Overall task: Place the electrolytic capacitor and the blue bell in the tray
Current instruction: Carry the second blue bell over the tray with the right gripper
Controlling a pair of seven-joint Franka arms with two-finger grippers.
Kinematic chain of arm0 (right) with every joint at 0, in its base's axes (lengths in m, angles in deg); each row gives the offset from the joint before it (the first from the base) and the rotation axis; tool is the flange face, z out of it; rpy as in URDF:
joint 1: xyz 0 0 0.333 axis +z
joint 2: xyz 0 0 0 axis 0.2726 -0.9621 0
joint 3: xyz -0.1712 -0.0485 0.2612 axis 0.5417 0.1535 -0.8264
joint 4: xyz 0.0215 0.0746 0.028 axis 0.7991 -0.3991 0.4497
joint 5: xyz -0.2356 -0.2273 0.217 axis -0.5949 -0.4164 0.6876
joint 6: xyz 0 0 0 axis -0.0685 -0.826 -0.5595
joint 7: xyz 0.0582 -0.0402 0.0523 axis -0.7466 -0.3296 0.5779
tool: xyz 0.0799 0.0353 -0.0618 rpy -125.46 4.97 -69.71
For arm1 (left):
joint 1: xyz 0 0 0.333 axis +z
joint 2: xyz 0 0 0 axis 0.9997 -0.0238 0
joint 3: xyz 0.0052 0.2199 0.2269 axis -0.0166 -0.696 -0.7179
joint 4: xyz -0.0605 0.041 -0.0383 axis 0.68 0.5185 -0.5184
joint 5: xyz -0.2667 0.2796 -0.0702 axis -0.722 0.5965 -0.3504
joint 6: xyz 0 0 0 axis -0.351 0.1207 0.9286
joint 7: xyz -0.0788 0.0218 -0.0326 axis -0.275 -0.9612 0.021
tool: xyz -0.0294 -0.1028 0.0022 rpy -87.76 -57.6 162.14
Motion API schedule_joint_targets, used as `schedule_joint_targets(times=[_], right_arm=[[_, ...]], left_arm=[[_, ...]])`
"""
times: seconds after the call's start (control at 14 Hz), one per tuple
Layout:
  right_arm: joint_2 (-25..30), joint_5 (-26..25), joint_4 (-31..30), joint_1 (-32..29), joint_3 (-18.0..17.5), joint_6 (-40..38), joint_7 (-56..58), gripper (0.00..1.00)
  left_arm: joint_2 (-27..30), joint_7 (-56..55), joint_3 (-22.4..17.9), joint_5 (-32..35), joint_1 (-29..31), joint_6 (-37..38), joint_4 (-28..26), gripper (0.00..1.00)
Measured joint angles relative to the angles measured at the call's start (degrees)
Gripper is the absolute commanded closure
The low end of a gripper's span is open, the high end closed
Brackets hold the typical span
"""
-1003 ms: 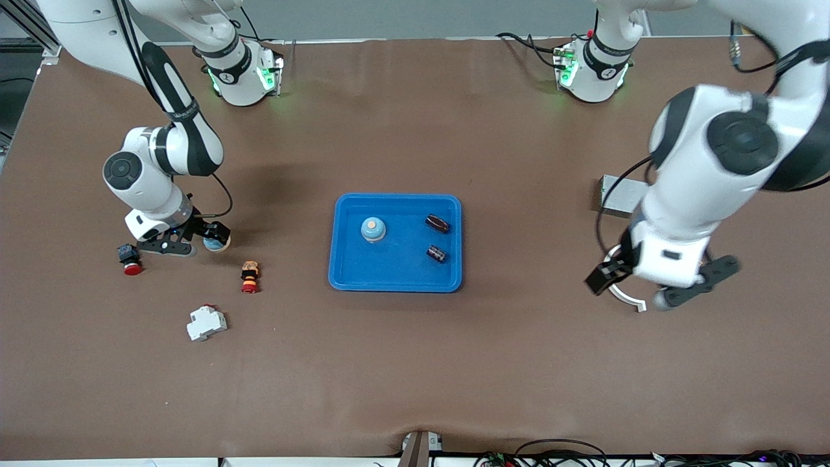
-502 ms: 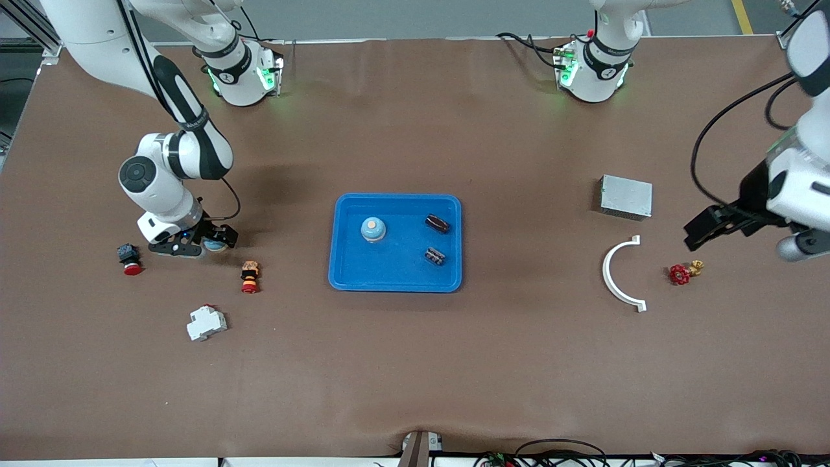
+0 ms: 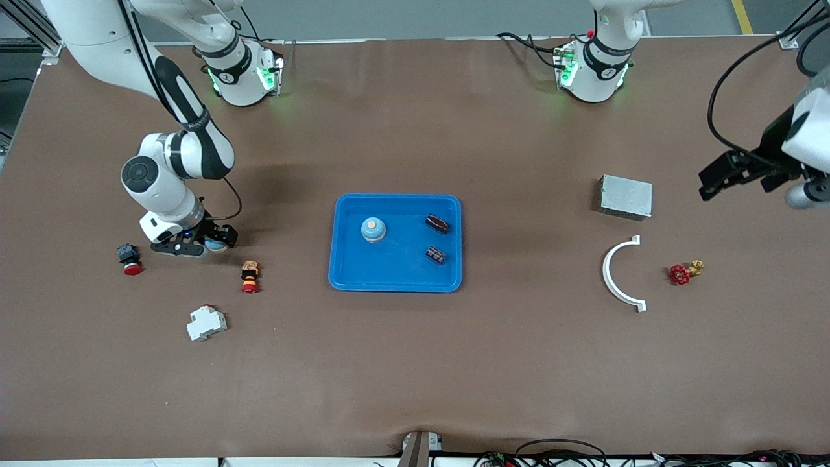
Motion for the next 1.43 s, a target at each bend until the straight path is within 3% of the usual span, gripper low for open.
schedule_joint_targets(times=[0.21,0.5,0.72,0.93,1.07,1.43], right_arm=[[0.13,0.02,0.00,0.01,-0.49,-0.01,-0.03,1.00],[2.32,0.26,1.70,0.07,-3.64,-6.58,-3.98,1.00],[6.93,0.51,6.60,0.23,-11.23,-17.13,-16.44,1.00],[7.74,0.66,12.90,2.92,-18.97,-20.09,-32.63,1.00],[5.75,0.75,17.86,7.36,-19.80,-22.74,-41.40,1.00],[-5.06,0.17,29.98,14.47,-19.77,-25.82,-53.89,1.00]], left_arm=[[4.84,5.54,-7.49,-1.11,-5.16,1.66,-3.74,0.00],[8.05,6.89,-9.00,-1.75,-5.57,1.76,-6.96,0.00],[8.06,6.89,-8.95,-1.77,-5.93,1.76,-7.11,0.00],[8.06,6.89,-8.88,-1.82,-6.01,1.76,-7.18,0.00],[8.06,6.89,-8.83,-1.95,-6.02,1.81,-7.19,0.00],[8.08,6.89,-8.75,-2.21,-6.05,3.51,-7.19,0.00]])
